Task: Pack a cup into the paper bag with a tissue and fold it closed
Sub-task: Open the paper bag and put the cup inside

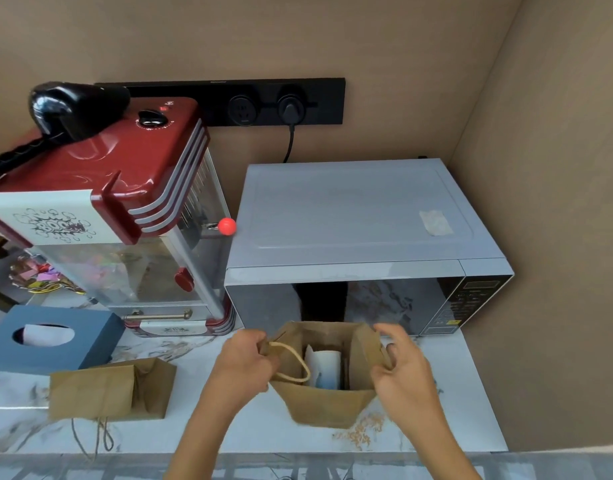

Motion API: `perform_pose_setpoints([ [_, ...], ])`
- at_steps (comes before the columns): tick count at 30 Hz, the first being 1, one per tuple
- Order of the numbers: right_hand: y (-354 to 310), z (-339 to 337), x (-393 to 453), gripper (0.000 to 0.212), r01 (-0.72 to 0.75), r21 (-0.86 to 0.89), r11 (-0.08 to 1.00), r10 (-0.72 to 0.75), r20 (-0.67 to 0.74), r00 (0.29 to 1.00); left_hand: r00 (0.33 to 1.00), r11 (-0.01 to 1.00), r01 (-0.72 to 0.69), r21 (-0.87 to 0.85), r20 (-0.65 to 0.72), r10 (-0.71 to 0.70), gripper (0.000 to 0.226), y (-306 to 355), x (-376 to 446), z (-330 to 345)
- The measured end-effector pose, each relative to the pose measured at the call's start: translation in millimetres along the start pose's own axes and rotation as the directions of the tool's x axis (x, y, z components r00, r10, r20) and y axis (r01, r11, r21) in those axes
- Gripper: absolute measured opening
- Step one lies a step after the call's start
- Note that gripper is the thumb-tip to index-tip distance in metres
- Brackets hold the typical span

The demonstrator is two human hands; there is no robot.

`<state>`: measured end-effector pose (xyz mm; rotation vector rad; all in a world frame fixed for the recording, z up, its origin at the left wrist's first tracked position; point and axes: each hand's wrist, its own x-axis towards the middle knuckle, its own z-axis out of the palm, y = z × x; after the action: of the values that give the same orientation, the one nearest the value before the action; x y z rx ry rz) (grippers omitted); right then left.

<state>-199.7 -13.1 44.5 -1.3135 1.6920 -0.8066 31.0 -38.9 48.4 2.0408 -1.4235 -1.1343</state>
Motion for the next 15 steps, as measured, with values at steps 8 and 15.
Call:
perform_pose_setpoints([
  [8,-16,-4,-18,0.061,0.435,-0.601,0.671,-0.323,0.291,0.900,0.972,0.974,-0.151,0.168,-0.156,0.178,0.033,15,20,4],
  [15,-22,-10,-19,0.081,0.288,-0.684,0.670,-0.127,0.276,0.953,0.882,0.941,-0.322,-0.105,-0.394,0.258,0.017,17,-14,8],
])
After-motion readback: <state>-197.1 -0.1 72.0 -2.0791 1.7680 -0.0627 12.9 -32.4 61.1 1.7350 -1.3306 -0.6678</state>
